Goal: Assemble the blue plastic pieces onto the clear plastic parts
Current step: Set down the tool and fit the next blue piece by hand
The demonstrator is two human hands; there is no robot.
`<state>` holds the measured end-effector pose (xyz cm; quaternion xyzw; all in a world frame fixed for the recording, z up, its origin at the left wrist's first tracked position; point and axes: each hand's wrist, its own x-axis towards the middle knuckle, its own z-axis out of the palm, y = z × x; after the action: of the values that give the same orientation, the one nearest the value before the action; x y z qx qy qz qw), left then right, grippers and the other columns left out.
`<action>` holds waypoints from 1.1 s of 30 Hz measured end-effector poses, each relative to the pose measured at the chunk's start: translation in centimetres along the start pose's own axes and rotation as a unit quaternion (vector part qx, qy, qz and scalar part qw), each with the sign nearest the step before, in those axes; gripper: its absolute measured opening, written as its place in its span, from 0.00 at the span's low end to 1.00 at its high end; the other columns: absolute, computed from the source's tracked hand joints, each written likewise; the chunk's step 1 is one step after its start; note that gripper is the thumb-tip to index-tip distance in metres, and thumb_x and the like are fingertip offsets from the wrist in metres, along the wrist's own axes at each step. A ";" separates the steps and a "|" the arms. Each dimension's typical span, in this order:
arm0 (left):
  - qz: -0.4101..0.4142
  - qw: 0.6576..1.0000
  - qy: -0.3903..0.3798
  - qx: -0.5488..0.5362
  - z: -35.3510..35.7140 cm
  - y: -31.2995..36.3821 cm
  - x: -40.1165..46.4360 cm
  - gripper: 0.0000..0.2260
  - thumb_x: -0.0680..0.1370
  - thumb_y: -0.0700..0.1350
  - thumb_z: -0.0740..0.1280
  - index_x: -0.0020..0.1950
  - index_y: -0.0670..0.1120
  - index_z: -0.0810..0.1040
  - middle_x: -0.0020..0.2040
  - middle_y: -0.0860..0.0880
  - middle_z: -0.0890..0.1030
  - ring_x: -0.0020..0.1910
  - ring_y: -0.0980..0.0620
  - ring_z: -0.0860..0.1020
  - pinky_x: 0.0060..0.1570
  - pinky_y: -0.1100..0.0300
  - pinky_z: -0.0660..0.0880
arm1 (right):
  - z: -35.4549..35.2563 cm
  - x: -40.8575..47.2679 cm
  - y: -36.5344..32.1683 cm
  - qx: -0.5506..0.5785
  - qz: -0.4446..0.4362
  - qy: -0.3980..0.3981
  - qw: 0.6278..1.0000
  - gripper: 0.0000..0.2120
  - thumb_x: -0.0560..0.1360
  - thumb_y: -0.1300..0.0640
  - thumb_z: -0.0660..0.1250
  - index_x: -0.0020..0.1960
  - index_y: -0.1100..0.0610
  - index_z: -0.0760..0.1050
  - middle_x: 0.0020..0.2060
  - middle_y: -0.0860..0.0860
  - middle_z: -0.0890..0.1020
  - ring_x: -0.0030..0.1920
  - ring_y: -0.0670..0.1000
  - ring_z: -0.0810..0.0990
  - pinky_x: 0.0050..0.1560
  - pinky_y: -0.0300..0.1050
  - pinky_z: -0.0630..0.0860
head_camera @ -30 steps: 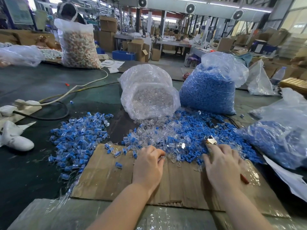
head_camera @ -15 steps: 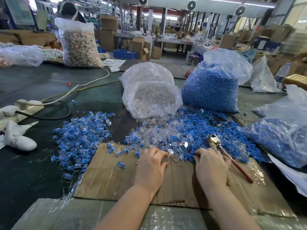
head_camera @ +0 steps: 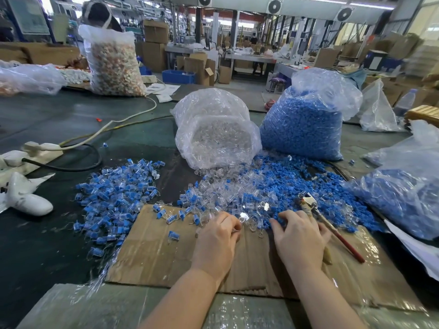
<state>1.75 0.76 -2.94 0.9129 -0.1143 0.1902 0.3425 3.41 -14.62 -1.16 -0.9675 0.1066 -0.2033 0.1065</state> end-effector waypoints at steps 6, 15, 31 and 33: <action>0.047 0.999 -0.020 0.016 -0.1 0.4 -0.1 0.13 0.77 0.41 0.64 0.62 0.47 0.76 0.49 0.52 0.78 0.45 0.58 0.73 0.51 0.65 0.73 | -0.1 0.7 -0.8 -0.005 0.038 -0.021 0.999 0.10 0.76 0.44 0.60 0.50 0.48 0.76 0.48 0.45 0.76 0.54 0.49 0.71 0.58 0.51 0.59; 0.020 1.000 -0.017 -0.009 -0.2 0.5 -0.2 0.08 0.78 0.41 0.63 0.55 0.48 0.76 0.51 0.53 0.77 0.47 0.60 0.74 0.53 0.67 0.72 | -0.1 0.4 -0.8 -0.006 0.028 -0.030 0.999 0.07 0.78 0.48 0.57 0.50 0.47 0.74 0.49 0.43 0.77 0.57 0.49 0.70 0.60 0.51 0.56; -0.054 0.997 0.016 -0.061 -0.5 0.4 -0.1 0.04 0.77 0.42 0.65 0.50 0.50 0.76 0.40 0.59 0.76 0.39 0.64 0.74 0.40 0.78 0.68 | 0.2 -1.6 -1.7 0.114 -0.042 0.071 0.990 0.05 0.71 0.59 0.72 0.38 0.52 0.79 0.33 0.47 0.80 0.38 0.54 0.78 0.54 0.50 0.58; -0.058 0.996 0.018 -0.066 -0.5 0.4 -0.1 0.05 0.77 0.42 0.65 0.51 0.50 0.76 0.41 0.59 0.76 0.39 0.64 0.74 0.40 0.79 0.67 | 0.3 -1.9 -1.6 0.135 -0.056 0.092 0.985 0.05 0.69 0.61 0.73 0.38 0.53 0.80 0.31 0.48 0.80 0.35 0.53 0.79 0.51 0.48 0.60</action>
<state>1.42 0.84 -2.39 0.8900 -0.0672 0.1779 0.4145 2.06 -12.57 -1.72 -0.9259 0.0333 -0.3091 0.2145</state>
